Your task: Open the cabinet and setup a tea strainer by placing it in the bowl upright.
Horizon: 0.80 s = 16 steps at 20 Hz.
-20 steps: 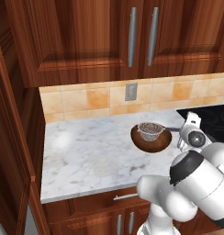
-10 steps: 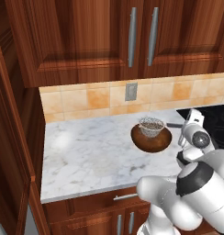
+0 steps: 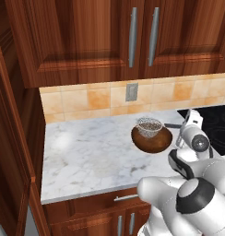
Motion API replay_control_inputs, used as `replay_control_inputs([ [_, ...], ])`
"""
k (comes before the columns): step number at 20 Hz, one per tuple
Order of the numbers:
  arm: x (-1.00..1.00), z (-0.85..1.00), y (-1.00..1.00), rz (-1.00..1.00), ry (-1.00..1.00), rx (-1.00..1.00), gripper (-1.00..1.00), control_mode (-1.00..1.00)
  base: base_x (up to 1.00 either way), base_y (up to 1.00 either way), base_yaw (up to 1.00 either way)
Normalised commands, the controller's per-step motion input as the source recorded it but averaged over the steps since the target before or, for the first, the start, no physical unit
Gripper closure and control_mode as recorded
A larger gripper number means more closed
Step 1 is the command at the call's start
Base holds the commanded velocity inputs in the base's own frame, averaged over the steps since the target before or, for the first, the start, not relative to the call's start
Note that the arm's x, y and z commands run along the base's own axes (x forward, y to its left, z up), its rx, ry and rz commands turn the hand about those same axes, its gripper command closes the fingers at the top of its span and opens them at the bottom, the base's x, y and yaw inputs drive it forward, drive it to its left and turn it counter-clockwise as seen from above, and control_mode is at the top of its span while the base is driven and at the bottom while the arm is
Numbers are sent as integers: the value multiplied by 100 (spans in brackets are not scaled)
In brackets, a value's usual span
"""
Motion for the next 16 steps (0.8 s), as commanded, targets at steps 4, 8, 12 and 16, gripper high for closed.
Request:
replay_control_inputs([
  [4,0,-15,2,0,0,0,100,-100,0,0,0],
  [8,0,-7,-1,0,6,0,100,-100,0,0,0],
  [12,-11,-13,0,0,4,0,100,-100,0,0,0],
  [16,-22,-27,0,0,8,0,100,-100,0,0,0],
])
